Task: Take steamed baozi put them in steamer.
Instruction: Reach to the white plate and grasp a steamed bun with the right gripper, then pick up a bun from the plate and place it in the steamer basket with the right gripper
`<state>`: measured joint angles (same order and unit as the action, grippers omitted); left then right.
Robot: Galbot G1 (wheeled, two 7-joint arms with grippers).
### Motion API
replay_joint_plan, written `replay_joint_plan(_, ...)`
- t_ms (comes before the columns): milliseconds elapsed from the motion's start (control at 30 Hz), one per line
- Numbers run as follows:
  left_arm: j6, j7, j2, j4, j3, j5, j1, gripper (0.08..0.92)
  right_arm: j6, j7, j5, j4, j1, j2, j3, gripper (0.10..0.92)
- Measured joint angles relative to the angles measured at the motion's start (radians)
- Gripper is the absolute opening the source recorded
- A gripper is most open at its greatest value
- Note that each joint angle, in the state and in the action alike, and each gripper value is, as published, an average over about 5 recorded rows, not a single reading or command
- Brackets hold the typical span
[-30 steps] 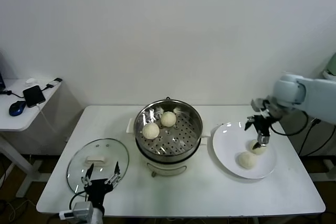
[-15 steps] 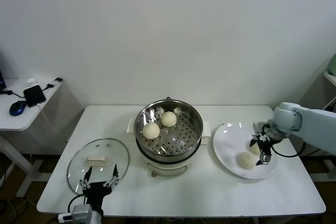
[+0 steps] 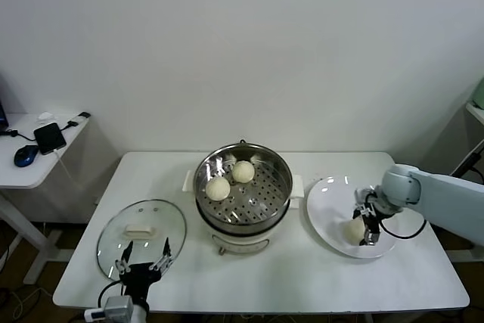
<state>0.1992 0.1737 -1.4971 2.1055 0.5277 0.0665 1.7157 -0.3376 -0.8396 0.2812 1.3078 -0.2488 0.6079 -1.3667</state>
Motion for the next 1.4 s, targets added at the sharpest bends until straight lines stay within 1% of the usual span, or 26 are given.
replay_joint_plan(167,0.003,0.000,-0.002,0.006,-0.002,-0.002,0.002,0.823,0.001,-0.004,-0.003,0.012,-0.005,-0.008,0.003,0.698)
replay_joint_plan(300,0.006,0.000,-0.004,0.016,-0.005,-0.005,0.006,0.823,0.013,-0.023,0.012,0.022,-0.066,-0.005,-0.025,0.690)
replay_joint_plan(433,0.009,-0.001,-0.005,0.024,-0.010,-0.010,0.009,0.823,0.044,-0.059,0.048,0.017,-0.198,0.026,-0.097,0.691)
replay_joint_plan(700,0.012,-0.002,-0.006,0.037,-0.015,-0.014,0.010,0.823,0.170,-0.135,0.152,0.012,-0.512,0.184,-0.208,0.695)
replay_joint_plan(900,0.018,-0.004,-0.010,0.047,-0.014,-0.015,0.006,0.823,0.318,-0.159,0.186,0.078,-0.636,0.336,-0.204,0.692)
replay_joint_plan(1033,0.019,-0.004,-0.013,0.051,-0.007,-0.014,0.007,0.823,0.424,-0.168,0.166,0.129,-0.656,0.422,-0.195,0.688)
replay_joint_plan(1133,0.019,-0.004,-0.013,0.051,-0.003,-0.013,0.011,0.823,0.510,-0.170,0.124,0.150,-0.646,0.477,-0.192,0.687)
replay_joint_plan(1400,0.015,-0.003,-0.013,0.051,0.002,-0.011,0.016,0.823,0.693,-0.160,-0.017,0.148,-0.558,0.585,-0.192,0.689)
